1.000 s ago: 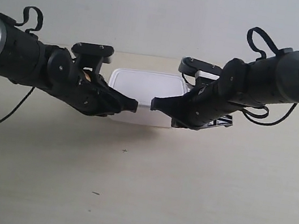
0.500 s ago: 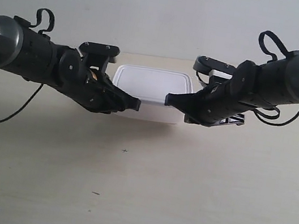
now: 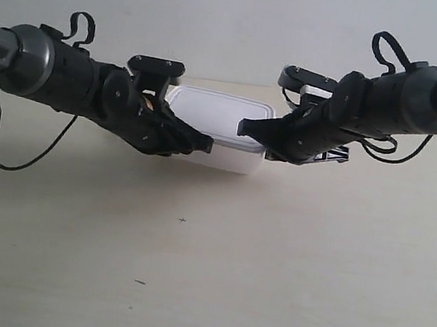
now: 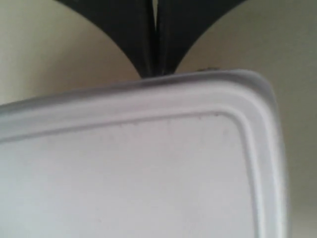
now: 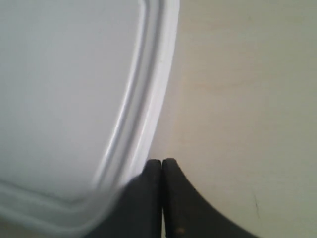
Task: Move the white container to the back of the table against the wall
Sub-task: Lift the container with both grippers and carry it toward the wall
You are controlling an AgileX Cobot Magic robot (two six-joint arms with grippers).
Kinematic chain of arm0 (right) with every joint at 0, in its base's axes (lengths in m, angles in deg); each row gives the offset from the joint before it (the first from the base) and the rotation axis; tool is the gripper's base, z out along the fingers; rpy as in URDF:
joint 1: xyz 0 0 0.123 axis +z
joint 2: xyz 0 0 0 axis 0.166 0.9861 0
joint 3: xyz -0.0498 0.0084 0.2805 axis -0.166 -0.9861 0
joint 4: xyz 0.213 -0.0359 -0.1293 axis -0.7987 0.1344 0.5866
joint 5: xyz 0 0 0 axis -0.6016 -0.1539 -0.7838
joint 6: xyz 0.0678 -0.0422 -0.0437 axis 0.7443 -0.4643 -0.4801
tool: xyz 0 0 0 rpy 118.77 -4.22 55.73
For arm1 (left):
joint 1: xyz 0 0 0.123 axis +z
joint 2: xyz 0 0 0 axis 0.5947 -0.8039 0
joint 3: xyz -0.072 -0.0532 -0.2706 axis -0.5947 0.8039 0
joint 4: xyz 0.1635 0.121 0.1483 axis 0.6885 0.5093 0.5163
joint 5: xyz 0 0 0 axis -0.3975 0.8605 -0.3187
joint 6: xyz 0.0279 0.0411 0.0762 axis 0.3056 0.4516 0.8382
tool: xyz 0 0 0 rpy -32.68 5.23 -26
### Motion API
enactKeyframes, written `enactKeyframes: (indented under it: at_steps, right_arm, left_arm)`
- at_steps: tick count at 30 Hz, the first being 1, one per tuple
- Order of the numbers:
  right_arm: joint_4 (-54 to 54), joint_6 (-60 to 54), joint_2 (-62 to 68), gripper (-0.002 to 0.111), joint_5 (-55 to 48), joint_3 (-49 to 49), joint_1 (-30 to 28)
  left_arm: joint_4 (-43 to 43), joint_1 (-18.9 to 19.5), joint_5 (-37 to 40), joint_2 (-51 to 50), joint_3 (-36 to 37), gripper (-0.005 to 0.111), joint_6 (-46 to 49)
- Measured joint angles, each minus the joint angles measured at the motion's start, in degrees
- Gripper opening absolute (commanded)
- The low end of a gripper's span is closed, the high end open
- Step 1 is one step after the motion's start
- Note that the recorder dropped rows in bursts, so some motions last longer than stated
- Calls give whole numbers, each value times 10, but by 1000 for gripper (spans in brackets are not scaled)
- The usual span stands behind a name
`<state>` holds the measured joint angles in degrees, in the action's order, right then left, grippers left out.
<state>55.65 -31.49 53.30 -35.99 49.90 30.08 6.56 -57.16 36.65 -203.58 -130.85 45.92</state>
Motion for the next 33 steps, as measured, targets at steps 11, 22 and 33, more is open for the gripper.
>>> enactKeyframes:
  at_steps: [11,22,33]
  right_arm:
    - [2,0,5,0,-8,15,0]
    - [2,-7,5,0,-116,15,0]
    - [-30,-16,-20,0,-109,17,21]
  left_arm:
    - [13,14,17,-24,-31,0,0]
    - [13,14,40,-25,-34,0,24]
    - [13,14,40,-18,-34,0,64]
